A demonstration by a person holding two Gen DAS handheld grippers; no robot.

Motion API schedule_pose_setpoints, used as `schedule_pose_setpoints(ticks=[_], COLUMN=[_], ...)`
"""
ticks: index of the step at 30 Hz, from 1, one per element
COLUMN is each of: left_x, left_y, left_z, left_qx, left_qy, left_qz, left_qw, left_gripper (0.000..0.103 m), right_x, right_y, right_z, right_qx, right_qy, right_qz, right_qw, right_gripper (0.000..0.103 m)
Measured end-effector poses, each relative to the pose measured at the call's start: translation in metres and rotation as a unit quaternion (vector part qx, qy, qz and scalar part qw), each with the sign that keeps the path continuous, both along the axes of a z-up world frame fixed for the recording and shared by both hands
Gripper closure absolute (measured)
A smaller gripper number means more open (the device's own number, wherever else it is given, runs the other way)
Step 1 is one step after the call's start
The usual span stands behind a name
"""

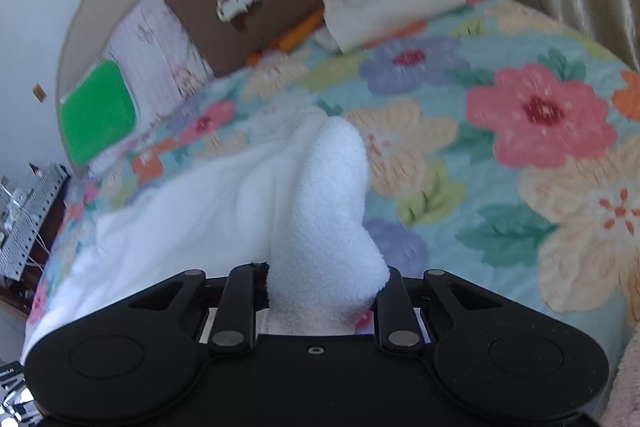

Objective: Fold clothes

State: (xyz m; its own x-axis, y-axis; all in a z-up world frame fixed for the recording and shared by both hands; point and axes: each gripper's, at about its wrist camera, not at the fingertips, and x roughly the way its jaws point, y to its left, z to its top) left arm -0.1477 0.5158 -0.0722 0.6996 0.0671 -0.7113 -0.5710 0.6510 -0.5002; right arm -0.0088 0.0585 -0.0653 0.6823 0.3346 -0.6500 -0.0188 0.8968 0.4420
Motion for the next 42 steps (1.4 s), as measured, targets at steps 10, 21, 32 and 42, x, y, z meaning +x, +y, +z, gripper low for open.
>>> schedule_pose_setpoints(ticks=[10,21,32,42], left_x=[-0.025,-0.027,0.040,0.075], left_y=[0.021,-0.008,-0.160,-0.229], left_z=[0.004,0.047,0.050,-0.041], left_qx=[0.018,0.098,-0.095,-0.146], left_qy=[0.027,0.033,-0.103,0.025], left_qz=[0.060,0.057,-0.181,-0.211], left_qw=[0.9976,0.9930,0.9734,0.9663], left_gripper=[0.089,0.088,0.086,0.100], right_x=[-0.030,-0.022,-0.032,-0.049], right_y=[0.053,0.023,-0.009,-0.010], right_z=[0.029,0.037,0.043,0.060], right_qx=[-0.211,-0.155,-0.127,-0.203], right_qy=[-0.103,-0.074,-0.050,-0.070], right_qz=[0.067,0.072,0.057,0.077], right_qw=[0.970,0.983,0.989,0.974], right_gripper=[0.078,0.078,0.078,0.078])
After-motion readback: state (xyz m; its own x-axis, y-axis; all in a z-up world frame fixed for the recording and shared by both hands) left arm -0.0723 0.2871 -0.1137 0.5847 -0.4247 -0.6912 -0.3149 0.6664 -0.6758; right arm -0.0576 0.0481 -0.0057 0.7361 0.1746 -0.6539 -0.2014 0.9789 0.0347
